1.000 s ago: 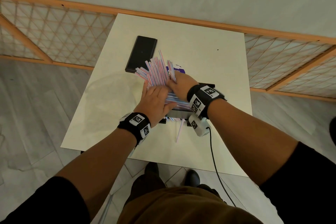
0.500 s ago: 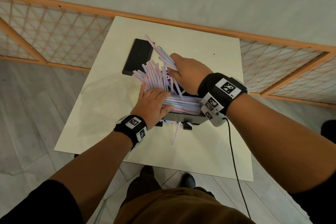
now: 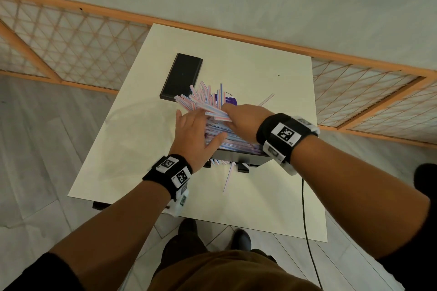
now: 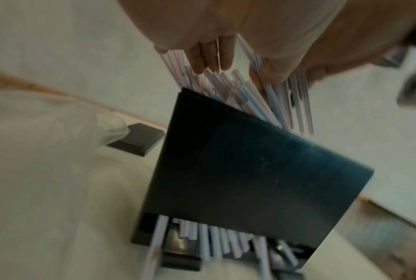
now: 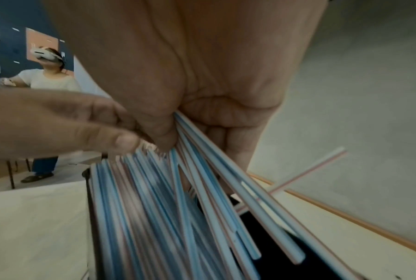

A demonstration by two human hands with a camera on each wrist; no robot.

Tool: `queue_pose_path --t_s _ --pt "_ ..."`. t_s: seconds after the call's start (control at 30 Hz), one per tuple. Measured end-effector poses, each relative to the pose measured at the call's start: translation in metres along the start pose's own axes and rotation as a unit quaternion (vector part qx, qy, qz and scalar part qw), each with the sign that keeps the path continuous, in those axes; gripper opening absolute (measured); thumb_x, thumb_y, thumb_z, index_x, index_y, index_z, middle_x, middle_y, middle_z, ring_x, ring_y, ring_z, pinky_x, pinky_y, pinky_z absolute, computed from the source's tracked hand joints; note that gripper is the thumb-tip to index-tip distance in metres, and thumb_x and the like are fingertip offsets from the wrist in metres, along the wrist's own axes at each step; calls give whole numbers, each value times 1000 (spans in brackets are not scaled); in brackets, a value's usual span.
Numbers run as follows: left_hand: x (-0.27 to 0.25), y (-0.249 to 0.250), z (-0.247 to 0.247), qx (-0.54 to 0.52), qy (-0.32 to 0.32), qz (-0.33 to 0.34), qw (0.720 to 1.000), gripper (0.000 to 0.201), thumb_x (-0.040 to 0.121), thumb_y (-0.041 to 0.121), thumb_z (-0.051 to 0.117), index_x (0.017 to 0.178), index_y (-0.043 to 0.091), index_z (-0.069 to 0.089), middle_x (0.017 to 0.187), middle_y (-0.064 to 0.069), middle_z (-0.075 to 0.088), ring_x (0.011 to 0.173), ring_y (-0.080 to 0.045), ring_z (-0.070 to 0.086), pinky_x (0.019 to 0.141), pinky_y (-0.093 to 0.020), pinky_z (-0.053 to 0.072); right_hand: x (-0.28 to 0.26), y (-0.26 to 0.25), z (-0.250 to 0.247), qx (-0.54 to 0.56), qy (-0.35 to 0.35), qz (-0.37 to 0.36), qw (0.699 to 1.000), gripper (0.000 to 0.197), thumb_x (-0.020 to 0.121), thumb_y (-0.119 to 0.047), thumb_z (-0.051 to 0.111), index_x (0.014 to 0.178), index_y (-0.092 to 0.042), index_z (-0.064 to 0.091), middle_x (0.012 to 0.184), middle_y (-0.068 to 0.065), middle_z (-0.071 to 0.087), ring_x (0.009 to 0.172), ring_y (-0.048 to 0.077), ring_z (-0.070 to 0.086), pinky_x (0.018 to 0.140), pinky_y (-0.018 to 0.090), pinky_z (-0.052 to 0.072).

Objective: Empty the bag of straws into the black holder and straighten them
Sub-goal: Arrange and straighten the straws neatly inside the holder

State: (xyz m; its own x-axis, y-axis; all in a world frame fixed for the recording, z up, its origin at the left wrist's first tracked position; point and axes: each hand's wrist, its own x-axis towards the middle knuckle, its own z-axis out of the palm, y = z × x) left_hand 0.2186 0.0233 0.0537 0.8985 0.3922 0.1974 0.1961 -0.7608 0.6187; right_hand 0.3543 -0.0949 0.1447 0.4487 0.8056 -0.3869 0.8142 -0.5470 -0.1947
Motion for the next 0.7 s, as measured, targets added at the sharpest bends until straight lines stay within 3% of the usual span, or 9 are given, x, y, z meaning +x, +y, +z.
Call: queue_pose_path --t_s 0.07,0.13,0.2,0.23,0.3,0.37,0.43,0.6,0.7 --pt "-2 4 -4 -73 44 -67 994 47 86 38 74 122 16 52 112 5 54 109 -12 47 122 -54 23 4 0 10 -10 -10 17 1000 10 104 -25 43 114 -23 43 77 -5 50 72 23 53 61 30 37" --pt "-3 11 -10 -172 72 -123 975 68 84 23 80 140 11 44 119 10 49 112 -1 44 109 -30 39 7 0 20 -12 -16 27 999 14 103 -24 45 117 -22 44 88 -1 58 76 23 55 67 32 42" --pt "-4 17 -14 -266 75 -139 951 85 83 6 82 150 5 30 120 21 44 112 19 48 92 -4 41 10 2 30 -2 -17 38 999 23 102 -24 49 124 -20 46 99 4 61 81 24 59 74 36 51" --pt "-3 19 -14 -297 71 -140 942 92 82 2 82 153 6 24 122 26 40 111 27 46 88 1 41 11 2 34 1 -15 44 999 26 101 -25 51 126 -20 46 102 5 63 83 25 61 78 38 55" --pt "2 18 -11 -328 58 -140 933 104 77 7 88 156 13 19 129 26 41 118 23 48 92 -4 46 11 0 40 6 -7 59 998 28 99 -28 55 125 -21 46 106 7 63 86 25 63 82 43 57" --pt "5 15 -7 -318 51 -140 936 106 71 32 93 152 19 26 138 8 46 131 -3 52 103 -29 53 11 -1 41 25 -6 67 997 28 98 -28 55 124 -19 45 108 8 60 88 25 62 84 43 56" --pt "3 13 -2 -235 35 -132 962 109 68 53 87 154 22 28 148 0 39 139 -17 43 111 -43 48 7 -1 38 53 -13 62 997 30 98 -30 54 124 -16 44 109 8 56 89 24 60 86 41 55" --pt "-2 9 5 -149 10 -78 986 82 84 52 76 148 15 41 157 -2 33 146 -20 31 118 -41 39 -9 12 30 93 17 46 994 44 93 -42 64 127 -18 49 114 4 52 96 22 56 83 33 47" --pt "-5 5 7 -124 4 -54 991 71 92 50 67 146 11 44 158 -4 32 146 -19 30 118 -37 37 -15 26 28 102 37 66 992 35 95 -40 62 121 -18 55 112 3 57 97 20 54 82 32 44"
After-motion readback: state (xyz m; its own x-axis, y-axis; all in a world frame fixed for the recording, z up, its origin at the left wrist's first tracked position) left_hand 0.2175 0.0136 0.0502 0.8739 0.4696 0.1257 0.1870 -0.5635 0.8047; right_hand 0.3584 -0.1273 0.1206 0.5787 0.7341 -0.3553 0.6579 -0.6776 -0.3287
